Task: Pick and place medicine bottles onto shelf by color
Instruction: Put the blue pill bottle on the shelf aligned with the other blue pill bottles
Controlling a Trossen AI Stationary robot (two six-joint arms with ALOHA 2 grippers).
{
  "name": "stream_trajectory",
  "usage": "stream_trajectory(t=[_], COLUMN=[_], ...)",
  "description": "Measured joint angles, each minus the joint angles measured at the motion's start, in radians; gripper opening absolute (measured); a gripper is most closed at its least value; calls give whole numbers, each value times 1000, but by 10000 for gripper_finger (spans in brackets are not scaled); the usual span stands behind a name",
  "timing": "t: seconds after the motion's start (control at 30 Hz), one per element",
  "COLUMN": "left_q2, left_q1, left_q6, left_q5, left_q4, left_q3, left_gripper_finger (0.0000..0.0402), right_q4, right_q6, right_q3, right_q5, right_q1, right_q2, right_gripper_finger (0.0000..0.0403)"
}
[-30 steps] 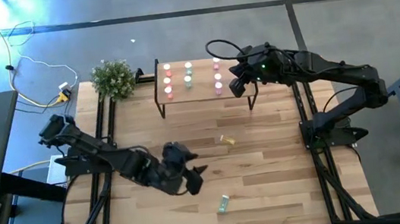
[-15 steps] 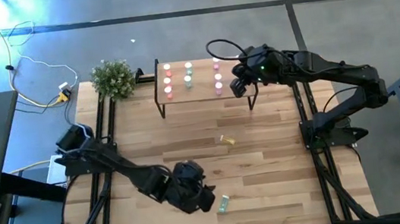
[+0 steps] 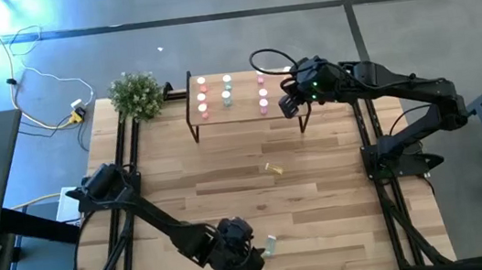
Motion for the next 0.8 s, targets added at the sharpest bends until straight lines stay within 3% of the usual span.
stream_trajectory(t=[0.37, 0.8], left_q2=[100, 177], left_q1=[5, 36], left_q6=[34, 30], left_q5=[17, 54], left_q4=[149, 173], left_q3=[-1, -2], left_gripper_finger=[257, 257], right_q4=[-12, -38], right_q6=[0, -3], right_q3=[0, 0], right_q5=[3, 8], right_q1=[0, 0], right_q2=[10, 44], right_gripper_finger=[0, 0])
